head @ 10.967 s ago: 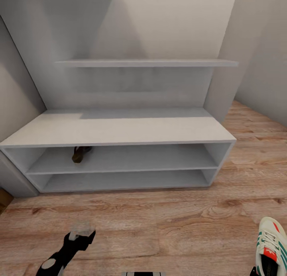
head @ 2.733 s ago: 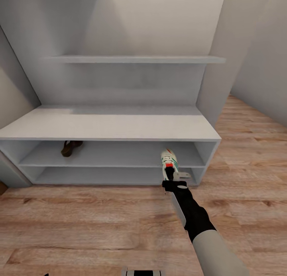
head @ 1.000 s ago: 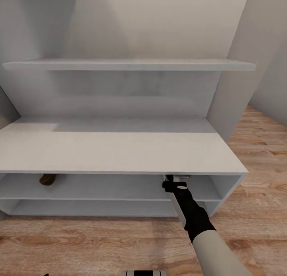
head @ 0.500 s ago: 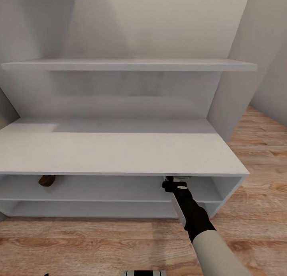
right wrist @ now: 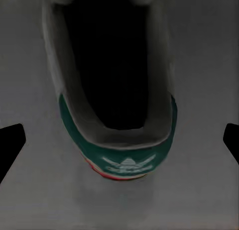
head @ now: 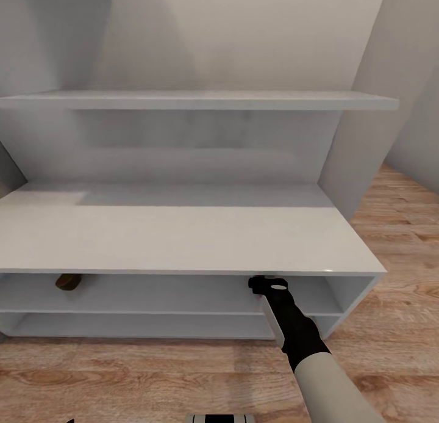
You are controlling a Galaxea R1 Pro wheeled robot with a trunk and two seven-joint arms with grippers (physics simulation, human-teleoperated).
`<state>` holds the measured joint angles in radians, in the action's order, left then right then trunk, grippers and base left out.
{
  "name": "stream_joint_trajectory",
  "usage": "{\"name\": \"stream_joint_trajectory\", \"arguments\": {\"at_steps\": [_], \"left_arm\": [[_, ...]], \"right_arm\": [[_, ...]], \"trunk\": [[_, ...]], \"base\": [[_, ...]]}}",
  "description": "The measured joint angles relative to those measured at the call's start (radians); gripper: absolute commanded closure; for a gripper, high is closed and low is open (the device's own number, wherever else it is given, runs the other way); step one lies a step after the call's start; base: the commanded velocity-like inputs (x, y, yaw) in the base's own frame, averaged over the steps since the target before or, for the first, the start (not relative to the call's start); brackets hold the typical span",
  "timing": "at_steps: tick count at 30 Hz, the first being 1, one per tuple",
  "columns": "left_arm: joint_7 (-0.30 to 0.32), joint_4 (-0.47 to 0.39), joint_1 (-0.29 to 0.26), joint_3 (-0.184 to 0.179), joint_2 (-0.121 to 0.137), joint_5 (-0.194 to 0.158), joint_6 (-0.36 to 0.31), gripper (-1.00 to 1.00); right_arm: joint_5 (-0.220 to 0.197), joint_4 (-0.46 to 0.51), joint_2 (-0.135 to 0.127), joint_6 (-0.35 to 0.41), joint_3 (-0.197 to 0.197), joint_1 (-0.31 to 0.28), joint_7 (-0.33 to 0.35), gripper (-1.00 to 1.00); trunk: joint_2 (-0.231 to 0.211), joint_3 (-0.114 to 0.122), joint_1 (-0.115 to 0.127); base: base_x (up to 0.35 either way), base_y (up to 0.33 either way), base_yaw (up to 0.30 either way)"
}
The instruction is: Pick up the two gym shoes and the two sandals from the corridor floor and place them onto the hallstand (shoe rack) in the corridor, making sure they are on the rack and not on the floor. Arrange them so the two gym shoes are next to each other and the two sandals are next to each other.
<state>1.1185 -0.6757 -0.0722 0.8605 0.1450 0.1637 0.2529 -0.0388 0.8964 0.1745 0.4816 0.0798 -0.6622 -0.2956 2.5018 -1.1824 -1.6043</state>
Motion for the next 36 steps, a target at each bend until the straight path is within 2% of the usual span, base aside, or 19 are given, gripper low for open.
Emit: {"name": "stream_joint_trajectory", "arguments": {"at_steps": [11, 36], "left_arm": [[0.000, 0.000, 0.000, 0.001, 0.001, -0.001, 0.000, -1.00], [0.000, 0.000, 0.000, 0.005, 0.002, -0.003, 0.000, -1.00]], "right_arm": [[-0.001, 0.001, 0.000, 0.000, 0.000, 0.000, 0.000, -1.00], [0.000, 0.001, 0.000, 0.000, 0.000, 0.000, 0.000, -1.00]], "trunk": [[0.000, 0.000, 0.000], [0.000, 0.000, -0.001]], "base": [[-0.056, 0.000, 0.000], [-0.320, 0.000, 0.000]]}}
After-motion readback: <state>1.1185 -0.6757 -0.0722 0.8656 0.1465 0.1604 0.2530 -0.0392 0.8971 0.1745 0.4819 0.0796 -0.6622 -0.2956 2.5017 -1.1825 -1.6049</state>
